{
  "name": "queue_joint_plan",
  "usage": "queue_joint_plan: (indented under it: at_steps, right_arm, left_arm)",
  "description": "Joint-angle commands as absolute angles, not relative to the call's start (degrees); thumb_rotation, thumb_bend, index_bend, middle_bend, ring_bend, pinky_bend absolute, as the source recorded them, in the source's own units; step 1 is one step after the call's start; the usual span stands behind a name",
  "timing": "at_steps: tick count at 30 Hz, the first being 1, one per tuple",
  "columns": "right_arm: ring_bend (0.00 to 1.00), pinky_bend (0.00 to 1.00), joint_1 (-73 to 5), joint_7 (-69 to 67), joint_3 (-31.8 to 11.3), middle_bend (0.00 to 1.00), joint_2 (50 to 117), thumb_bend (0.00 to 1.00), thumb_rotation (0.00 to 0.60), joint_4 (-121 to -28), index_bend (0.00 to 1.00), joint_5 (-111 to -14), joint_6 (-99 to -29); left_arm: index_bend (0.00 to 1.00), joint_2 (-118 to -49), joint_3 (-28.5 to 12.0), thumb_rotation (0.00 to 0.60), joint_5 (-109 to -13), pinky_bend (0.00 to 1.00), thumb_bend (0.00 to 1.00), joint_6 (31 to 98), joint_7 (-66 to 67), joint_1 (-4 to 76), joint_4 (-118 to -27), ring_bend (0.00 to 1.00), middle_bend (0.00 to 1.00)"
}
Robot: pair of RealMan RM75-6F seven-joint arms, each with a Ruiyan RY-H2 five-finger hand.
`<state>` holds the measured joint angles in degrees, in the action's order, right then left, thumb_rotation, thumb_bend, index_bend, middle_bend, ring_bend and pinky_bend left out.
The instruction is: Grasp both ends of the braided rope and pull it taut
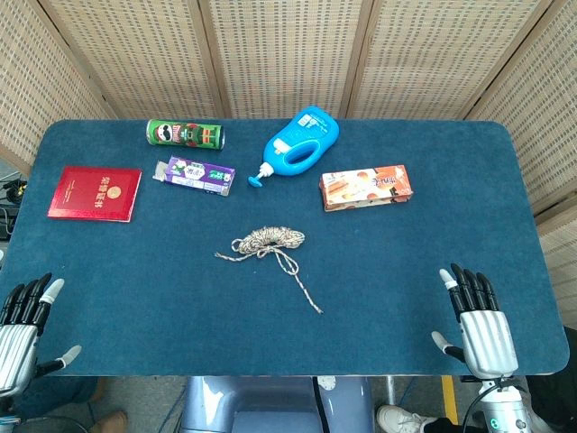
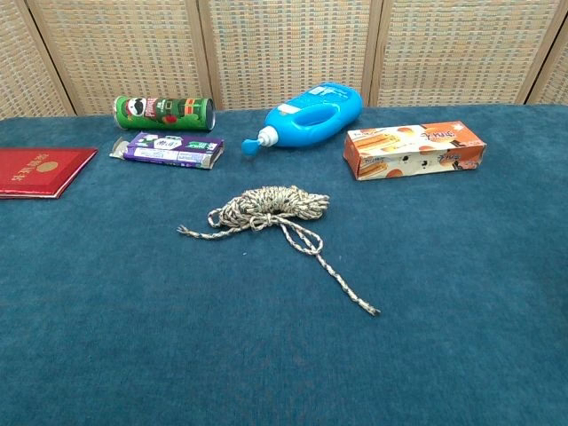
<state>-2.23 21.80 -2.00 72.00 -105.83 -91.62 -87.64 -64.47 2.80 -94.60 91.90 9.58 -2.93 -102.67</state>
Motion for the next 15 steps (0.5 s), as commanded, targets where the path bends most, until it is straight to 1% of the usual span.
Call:
queue_joint_plan:
  at_steps: [1, 7, 8, 10, 11, 12, 13, 14, 15]
  right_arm:
    - [0.00, 0.00, -2.3, 21.6, -2.0, 0.00, 71.9, 0.00, 0.600, -105.9, 0.00, -91.5, -87.5]
    - [0.00, 0.00, -3.4, 21.2, -1.6, 0.00, 71.7, 0.00, 0.600, -106.4, 0.00, -90.5, -84.6]
    - [0.00, 0.00, -3.7, 21.2, -1.6, 0.00, 71.7, 0.06, 0.600, -106.4, 0.00, -90.4, -84.0]
    - [0.00, 0.00, -5.0, 22.1, -1.9, 0.00, 71.7, 0.27, 0.600, -106.5, 0.02, -90.1, -82.0]
    - [0.00, 0.00, -6.2, 22.6, -1.9, 0.00, 71.6, 0.45, 0.600, -106.7, 0.07, -90.6, -80.2]
    - [0.00, 0.00, -7.6, 22.4, -2.1, 0.00, 71.3, 0.60, 0.600, -107.3, 0.12, -90.6, -78.1]
    - [0.00, 0.00, -8.4, 22.1, -2.3, 0.00, 71.1, 0.69, 0.600, -107.8, 0.16, -90.4, -76.7]
    - [0.00, 0.00, -10.2, 21.9, -2.6, 0.00, 70.4, 0.78, 0.600, -108.8, 0.20, -90.0, -73.9]
    - [0.00, 0.00, -11.1, 21.8, -2.7, 0.00, 70.1, 0.85, 0.600, -109.2, 0.22, -89.9, -72.4]
  left_arm:
    - [0.00, -64.5, 2.8, 0.600, -94.4, 0.00, 0.00, 91.7, 9.7, -2.9, -102.6, 0.00, 0.00]
    - [0.00, -64.6, 2.6, 0.600, -94.1, 0.00, 0.00, 91.3, 10.0, -2.7, -102.9, 0.00, 0.00]
    - [0.00, -64.6, 2.5, 0.600, -94.0, 0.00, 0.00, 91.2, 10.1, -2.6, -103.0, 0.00, 0.00]
    - [0.00, -64.7, 2.3, 0.600, -93.5, 0.00, 0.00, 90.9, 10.3, -2.5, -103.2, 0.00, 0.00]
    - [0.00, -64.8, 2.2, 0.600, -93.1, 0.00, 0.00, 90.6, 10.4, -2.3, -103.3, 0.00, 0.00]
    - [0.00, -64.8, 2.0, 0.600, -92.7, 0.00, 0.00, 90.2, 10.6, -2.1, -103.5, 0.00, 0.00]
    - [0.00, -64.8, 1.9, 0.600, -92.4, 0.00, 0.00, 90.0, 10.7, -2.0, -103.6, 0.00, 0.00]
    - [0.00, -64.8, 1.6, 0.600, -91.8, 0.00, 0.00, 89.5, 11.1, -1.8, -103.9, 0.00, 0.00]
    - [0.00, -64.8, 1.5, 0.600, -91.6, 0.00, 0.00, 89.3, 11.3, -1.6, -104.1, 0.00, 0.00]
